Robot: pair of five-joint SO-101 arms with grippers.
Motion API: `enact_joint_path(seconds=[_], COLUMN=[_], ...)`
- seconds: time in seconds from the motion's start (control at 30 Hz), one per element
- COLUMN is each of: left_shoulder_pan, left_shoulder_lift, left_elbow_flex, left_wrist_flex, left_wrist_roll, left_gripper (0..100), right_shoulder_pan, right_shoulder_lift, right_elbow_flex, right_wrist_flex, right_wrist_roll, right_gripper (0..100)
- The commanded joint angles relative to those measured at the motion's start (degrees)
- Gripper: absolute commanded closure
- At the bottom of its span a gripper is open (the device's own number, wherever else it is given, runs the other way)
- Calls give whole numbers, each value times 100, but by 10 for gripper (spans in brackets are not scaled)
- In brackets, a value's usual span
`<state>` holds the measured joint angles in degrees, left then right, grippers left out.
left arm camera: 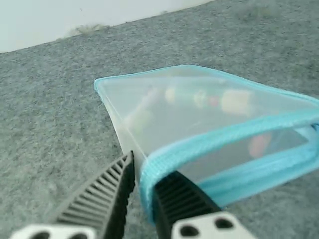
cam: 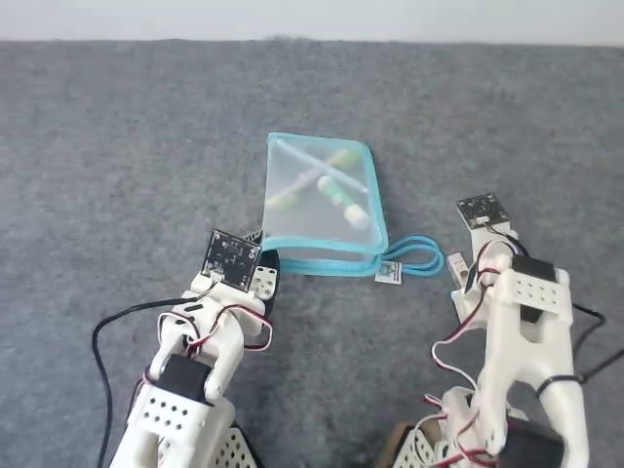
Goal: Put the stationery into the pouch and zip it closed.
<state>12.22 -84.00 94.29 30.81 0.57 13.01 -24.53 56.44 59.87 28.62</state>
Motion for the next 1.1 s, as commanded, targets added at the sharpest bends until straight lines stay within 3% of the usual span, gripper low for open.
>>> enact_joint_path(seconds=[0.0,0.3,0.47,0.6,0.9,1.07], left_shoulder_pan=[62,62,62,62,62,62], left_shoulder_lift=[-53,-53,-53,-53,-53,-53], left_elbow_flex=[-57,-57,-57,-57,-48,-48], left_wrist_flex=[-9,-9,-9,-9,-18,-9], left_wrist_roll=[-53,-62,-62,-62,-62,-62], left_gripper=[989,989,989,989,989,989], right_shoulder_pan=[31,48,57,57,22,-31], right_shoulder_lift=[259,998,936,752,-593,-1367], right_elbow_flex=[-70,-70,-97,-97,-870,-1011], right_wrist_flex=[-382,-857,-822,-778,910,1358], right_wrist_roll=[-273,-387,-352,-360,-352,-369], right_gripper=[840,846,986,982,992,988])
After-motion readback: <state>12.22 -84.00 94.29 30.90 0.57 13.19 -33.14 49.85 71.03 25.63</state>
